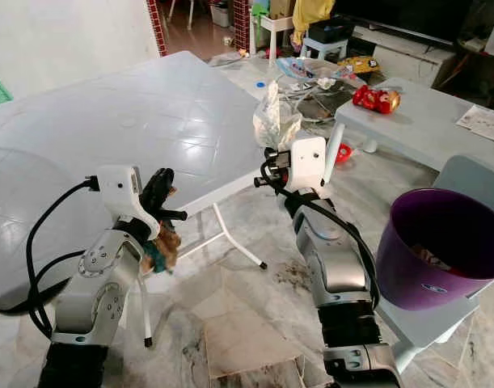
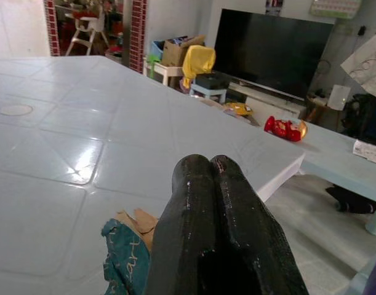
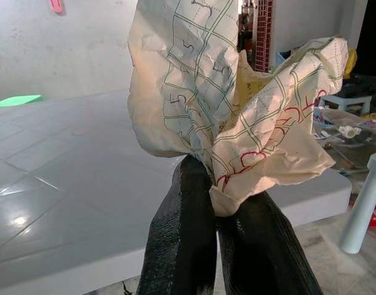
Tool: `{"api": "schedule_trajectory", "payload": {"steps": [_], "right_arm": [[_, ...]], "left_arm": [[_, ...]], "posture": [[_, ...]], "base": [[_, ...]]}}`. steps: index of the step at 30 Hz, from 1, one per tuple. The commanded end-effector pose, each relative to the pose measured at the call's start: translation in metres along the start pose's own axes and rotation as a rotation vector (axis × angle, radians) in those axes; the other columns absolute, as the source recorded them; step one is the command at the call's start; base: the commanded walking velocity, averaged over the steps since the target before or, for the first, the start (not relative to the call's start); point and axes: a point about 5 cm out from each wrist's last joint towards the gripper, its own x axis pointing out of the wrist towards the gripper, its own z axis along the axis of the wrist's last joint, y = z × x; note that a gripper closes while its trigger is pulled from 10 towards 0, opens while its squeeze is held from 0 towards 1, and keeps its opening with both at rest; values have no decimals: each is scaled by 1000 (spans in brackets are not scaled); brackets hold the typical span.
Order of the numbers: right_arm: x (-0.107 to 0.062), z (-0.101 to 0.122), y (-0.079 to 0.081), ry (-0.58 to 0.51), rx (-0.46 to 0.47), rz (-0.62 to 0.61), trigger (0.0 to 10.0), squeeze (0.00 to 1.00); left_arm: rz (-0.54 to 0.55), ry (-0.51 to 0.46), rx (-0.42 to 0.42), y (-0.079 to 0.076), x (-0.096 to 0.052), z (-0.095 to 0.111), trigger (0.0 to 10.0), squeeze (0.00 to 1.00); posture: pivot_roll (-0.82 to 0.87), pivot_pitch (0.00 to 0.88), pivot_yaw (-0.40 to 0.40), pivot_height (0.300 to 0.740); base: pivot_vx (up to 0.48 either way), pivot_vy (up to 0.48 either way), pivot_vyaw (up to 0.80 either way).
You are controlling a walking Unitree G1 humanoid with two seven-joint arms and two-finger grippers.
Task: Picking trash to rubbish bin
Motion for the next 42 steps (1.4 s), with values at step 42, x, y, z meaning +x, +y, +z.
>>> {"api": "schedule_trajectory", "payload": {"steps": [42], "right_arm": [[3, 4, 2, -10, -6, -1, 0, 0]], "left_arm": [[-24, -13, 30, -1, -3, 2, 3451, 0]], "posture": [[-55, 21, 43, 740]], "base": [[84, 0, -665]]}}
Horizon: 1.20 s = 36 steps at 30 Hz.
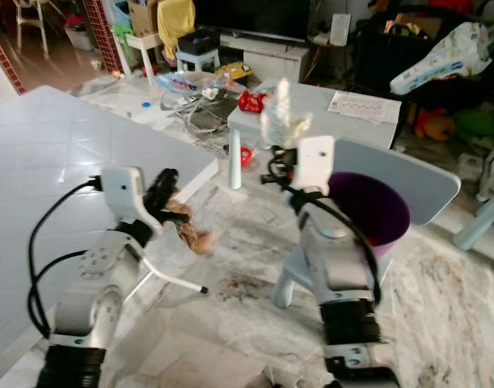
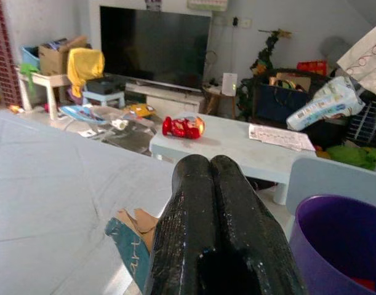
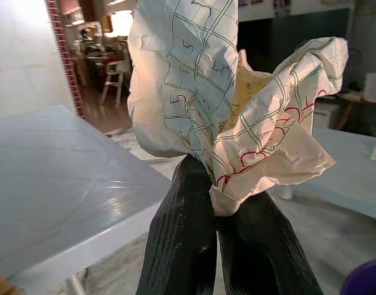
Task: Picking trash to rubbish bin
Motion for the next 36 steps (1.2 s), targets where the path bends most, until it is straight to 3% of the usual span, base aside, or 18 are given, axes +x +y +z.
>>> {"api": "schedule_trajectory", "payload": {"steps": [1, 6, 10, 20, 22, 23, 26, 36], "right_arm": [[0, 5, -5, -8, -10, -13, 0, 0], [0, 5, -6, -7, -8, -17, 0, 0], [0, 5, -6, -7, -10, -19, 0, 0], [0, 7, -7, -26, 9, -24, 0, 0], [0, 7, -7, -27, -6, -20, 0, 0], [0, 7, -7, -25, -12, -18, 0, 0], [-1, 7, -7, -22, -11, -18, 0, 0], [-1, 6, -6, -22, -11, -19, 0, 0]], "left_arm": [[-20, -9, 7, -5, 1, 2, 3451, 0], [-24, -4, 6, -5, 1, 2, 2667, 0], [-26, -2, 2, -5, 1, 2, 2902, 0], [-20, -1, 6, -5, 1, 2, 1882, 0], [-20, -1, 6, -4, 1, 2, 1569, 0], [-18, 0, 8, -4, 1, 1, 824, 0], [-8, 9, 11, -3, 1, 0, 0, 0], [-7, 5, 11, -1, 2, 2, 0, 0]], "posture": [[-55, 22, 42, 740], [-57, 24, 43, 740], [-57, 25, 44, 740], [-57, 26, 45, 740], [-57, 26, 45, 740], [-58, 28, 46, 740], [-58, 28, 46, 740], [-59, 27, 52, 740]], "base": [[0, 0, -800], [0, 0, -800], [0, 0, -800], [0, 0, -761], [0, 0, 0], [0, 0, 0], [0, 0, 0], [197, 0, 0]]}}
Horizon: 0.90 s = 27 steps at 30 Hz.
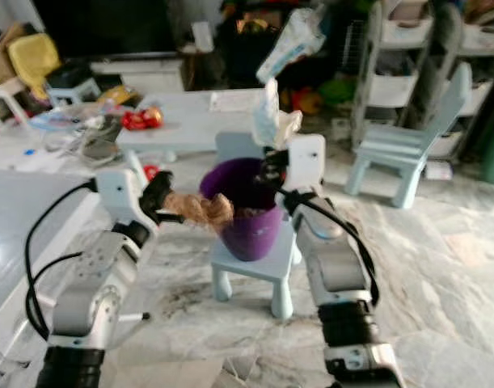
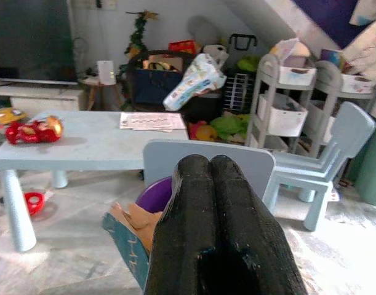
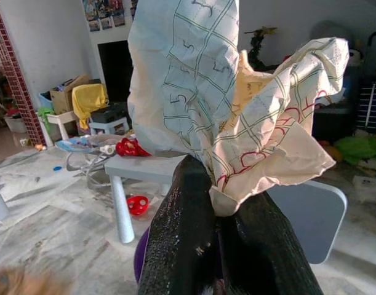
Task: Picking trash to rubbish bin
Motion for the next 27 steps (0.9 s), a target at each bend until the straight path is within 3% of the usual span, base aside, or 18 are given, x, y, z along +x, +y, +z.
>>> {"api": "schedule_trajectory", "payload": {"steps": [1, 27], "right_arm": [[2, 3, 5, -13, 7, 15, 0, 0], [1, 1, 7, -6, 10, 21, 0, 0]], "left_arm": [[4, -3, 16, 3, 1, 3, 0, 0], [1, 23, 21, 3, -1, -2, 0, 0]], "posture": [[-59, 27, 52, 740], [-57, 31, 54, 740]], "base": [[330, 0, 0], [404, 0, 0]]}}
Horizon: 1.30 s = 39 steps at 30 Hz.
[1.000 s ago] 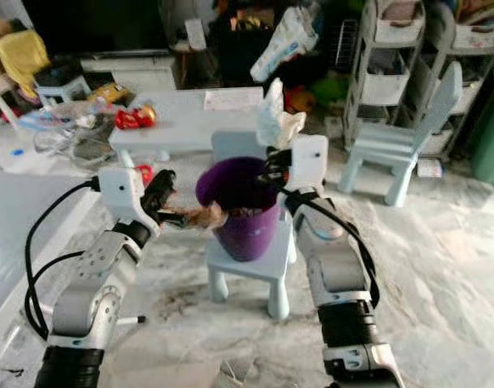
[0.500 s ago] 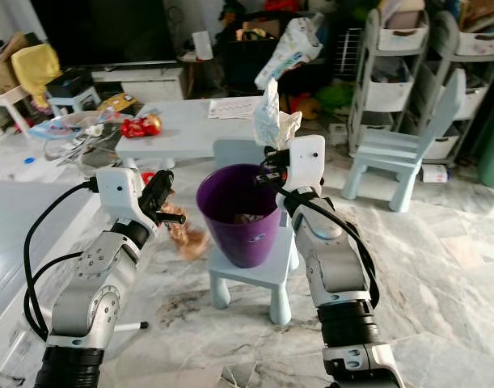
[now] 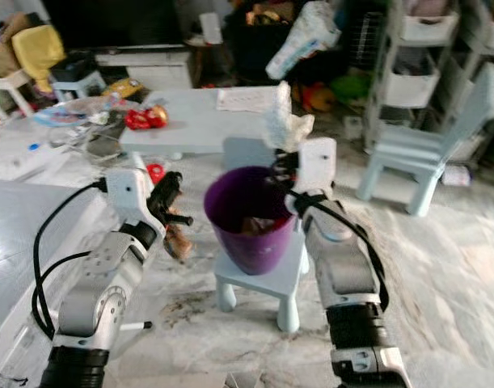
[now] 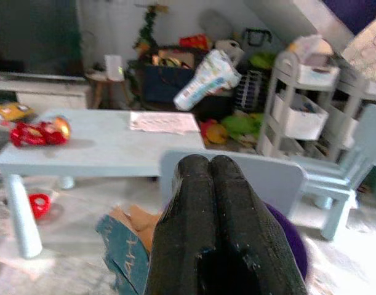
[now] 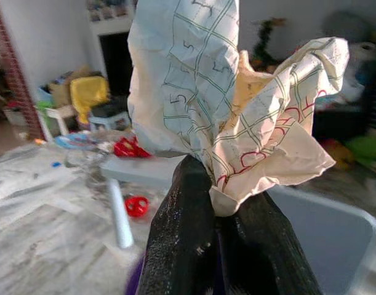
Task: Picking trash to rubbish bin
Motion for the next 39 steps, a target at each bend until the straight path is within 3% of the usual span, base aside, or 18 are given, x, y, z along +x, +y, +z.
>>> {"api": "schedule_trajectory", "payload": {"steps": [1, 26, 28, 29, 39], "right_arm": [[3, 5, 6, -17, 3, 22, 0, 0], [1, 1, 8, -2, 13, 25, 0, 0], [1, -1, 8, 8, 21, 26, 0, 0], [0, -6, 9, 25, 33, 31, 0, 0], [-7, -27, 16, 101, 80, 49, 0, 0]], "left_arm": [[12, 2, 16, 5, -1, 2, 0, 0], [-10, 33, 9, -2, -3, -6, 0, 0], [-16, 22, 7, -2, -4, -5, 1333, 0], [-17, 23, 13, -2, -6, -6, 2706, 0], [-5, 85, 46, 6, -16, -28, 2863, 0]], "posture": [[-57, 31, 54, 740], [-58, 36, 54, 740], [-56, 37, 54, 740], [-54, 38, 54, 740], [-54, 38, 53, 740]], "base": [[480, 0, 0], [439, 0, 0], [0, 0, 0], [0, 0, 0], [0, 0, 0]]}}
